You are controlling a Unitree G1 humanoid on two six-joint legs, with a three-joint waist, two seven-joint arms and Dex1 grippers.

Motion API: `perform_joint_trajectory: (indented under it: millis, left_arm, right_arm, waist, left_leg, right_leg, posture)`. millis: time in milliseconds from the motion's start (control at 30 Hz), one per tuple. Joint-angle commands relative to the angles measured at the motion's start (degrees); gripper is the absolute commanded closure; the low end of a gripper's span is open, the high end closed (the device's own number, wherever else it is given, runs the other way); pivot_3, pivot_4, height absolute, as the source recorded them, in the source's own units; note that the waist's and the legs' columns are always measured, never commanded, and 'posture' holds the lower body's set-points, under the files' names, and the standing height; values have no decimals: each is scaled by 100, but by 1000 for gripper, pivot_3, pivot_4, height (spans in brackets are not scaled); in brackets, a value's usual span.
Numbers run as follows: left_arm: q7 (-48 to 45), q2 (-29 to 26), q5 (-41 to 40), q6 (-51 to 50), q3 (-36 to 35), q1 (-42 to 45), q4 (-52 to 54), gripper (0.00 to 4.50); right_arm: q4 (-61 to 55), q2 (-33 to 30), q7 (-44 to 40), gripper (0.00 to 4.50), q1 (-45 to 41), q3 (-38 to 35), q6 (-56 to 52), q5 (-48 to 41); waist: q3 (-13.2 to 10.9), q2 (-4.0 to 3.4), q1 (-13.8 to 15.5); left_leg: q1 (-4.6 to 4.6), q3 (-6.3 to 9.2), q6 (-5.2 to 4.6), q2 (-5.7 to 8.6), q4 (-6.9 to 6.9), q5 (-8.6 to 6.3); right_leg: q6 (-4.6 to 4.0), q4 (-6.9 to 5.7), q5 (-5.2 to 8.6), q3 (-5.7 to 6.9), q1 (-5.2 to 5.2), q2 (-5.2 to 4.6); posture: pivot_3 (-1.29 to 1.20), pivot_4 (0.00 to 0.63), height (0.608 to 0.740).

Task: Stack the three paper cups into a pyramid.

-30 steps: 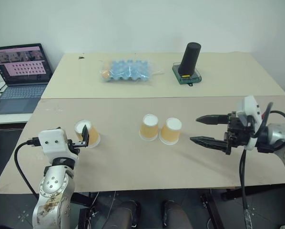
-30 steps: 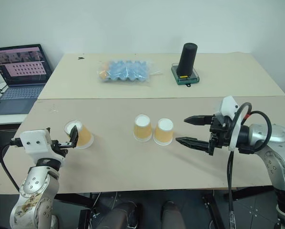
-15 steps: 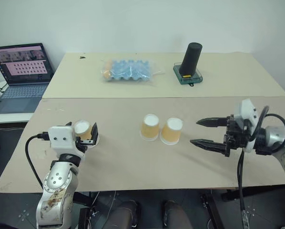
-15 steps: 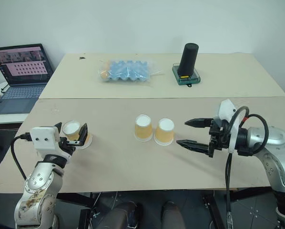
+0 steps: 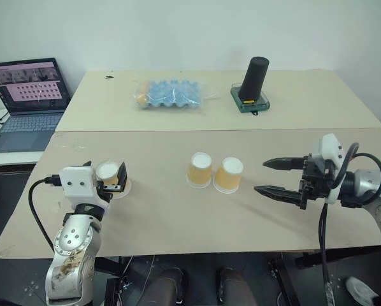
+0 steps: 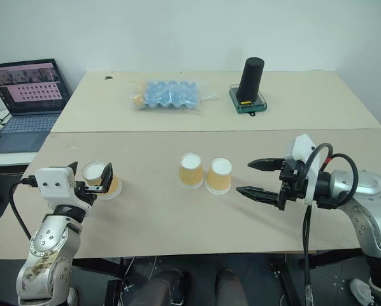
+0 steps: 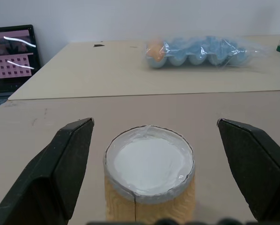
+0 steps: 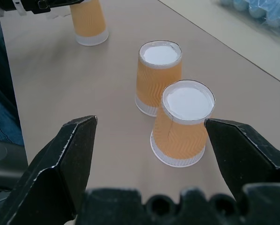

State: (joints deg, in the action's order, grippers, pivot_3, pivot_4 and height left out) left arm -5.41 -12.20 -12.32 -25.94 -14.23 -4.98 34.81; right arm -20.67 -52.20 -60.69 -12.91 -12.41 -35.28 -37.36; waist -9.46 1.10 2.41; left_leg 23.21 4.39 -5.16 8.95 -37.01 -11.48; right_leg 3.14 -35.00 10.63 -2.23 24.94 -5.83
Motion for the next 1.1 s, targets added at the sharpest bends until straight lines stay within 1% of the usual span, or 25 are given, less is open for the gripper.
perform_joint_trajectory:
  millis: [33, 167, 633, 733, 867, 1100]
  left_arm:
    - [-66, -91, -17, 86, -96, 31, -30, 0]
    - [-115, -80, -95, -20, -72, 36, -212, 0]
    - [-191, -96, -67, 117, 1, 191, -442, 0]
    - [-190, -102, -59, 141, 10, 221, -456, 743]
    - [-199, -118, -53, 140, 6, 258, -492, 2017]
    - [-206, -152, -48, 169, -12, 350, -534, 2061]
  right_arm:
    - [-187, 2, 43, 170, -104, -158, -5, -181]
    - [-192, -1, 61, 170, -115, -167, -11, -192]
    - [-211, -40, 218, 170, -74, -187, -13, -223]
    - [-196, -36, 241, 71, -77, -176, 1, -212]
    - [-189, -32, 252, 71, -93, -182, 2, -225]
    - [-185, -31, 270, 71, -65, -181, 13, -196]
  waist:
    - [0, 0, 1]
    - [0, 0, 0]
    - [0, 0, -2]
    - [0, 0, -1]
    - [0, 0, -2]
    - [0, 0, -1]
  left_leg:
    - [0, 0, 0, 0, 0, 0]
    - [-1, 0, 0, 0, 0, 0]
    - [0, 0, 0, 0, 0, 0]
    - [-1, 0, 0, 0, 0, 0]
    - [0, 0, 0, 0, 0, 0]
    - [0, 0, 0, 0, 0, 0]
  right_leg:
    - [0, 0, 0, 0, 0, 0]
    - [0, 0, 0, 0, -1, 0]
    - [0, 0, 0, 0, 1, 0]
    - [0, -1, 0, 0, 0, 0]
    - [0, 1, 0, 0, 1, 0]
    - [0, 0, 0, 0, 0, 0]
  posture:
    - [0, 150, 740]
    - [0, 150, 740]
    - [0, 150, 740]
    - [0, 150, 740]
    - [0, 150, 740]
    - [0, 150, 740]
